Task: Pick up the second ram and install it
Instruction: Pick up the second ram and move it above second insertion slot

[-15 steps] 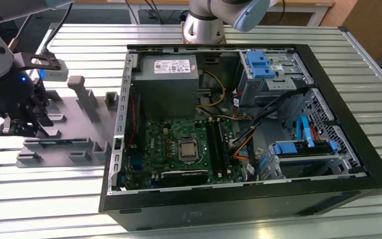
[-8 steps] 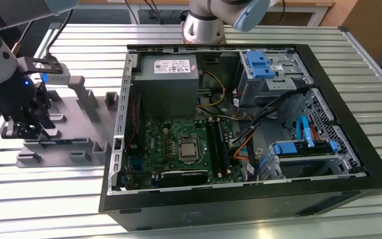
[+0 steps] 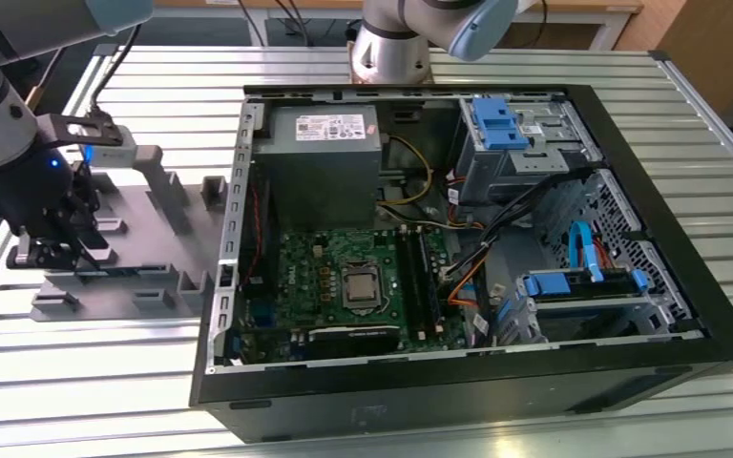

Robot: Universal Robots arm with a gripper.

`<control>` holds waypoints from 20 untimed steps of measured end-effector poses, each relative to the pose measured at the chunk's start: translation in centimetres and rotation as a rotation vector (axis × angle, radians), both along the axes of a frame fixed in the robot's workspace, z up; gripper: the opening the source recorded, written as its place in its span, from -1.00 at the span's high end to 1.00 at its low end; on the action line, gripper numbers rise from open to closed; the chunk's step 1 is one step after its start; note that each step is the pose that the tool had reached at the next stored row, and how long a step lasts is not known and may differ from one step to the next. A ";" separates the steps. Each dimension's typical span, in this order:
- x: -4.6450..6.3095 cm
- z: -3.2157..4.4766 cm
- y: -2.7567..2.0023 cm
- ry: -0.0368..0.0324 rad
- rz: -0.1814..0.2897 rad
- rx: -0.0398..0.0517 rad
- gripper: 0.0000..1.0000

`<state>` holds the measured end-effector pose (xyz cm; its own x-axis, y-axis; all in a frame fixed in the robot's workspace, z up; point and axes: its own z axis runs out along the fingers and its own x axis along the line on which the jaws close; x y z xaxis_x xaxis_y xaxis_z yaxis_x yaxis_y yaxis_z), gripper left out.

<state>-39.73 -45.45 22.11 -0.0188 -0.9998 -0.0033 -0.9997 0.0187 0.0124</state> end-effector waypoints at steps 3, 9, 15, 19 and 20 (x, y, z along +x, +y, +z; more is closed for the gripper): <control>0.0 -0.04 0.00 -0.0003 0.000 0.0002 0.26; 0.0 -0.45 -0.07 -0.0003 0.000 0.0002 0.26; 0.0 -1.05 -0.18 -0.0002 0.000 0.0002 0.26; 0.0 -1.51 -0.27 -0.0002 0.000 0.0002 0.26; 0.0 -1.62 -0.29 -0.0002 0.000 0.0002 0.26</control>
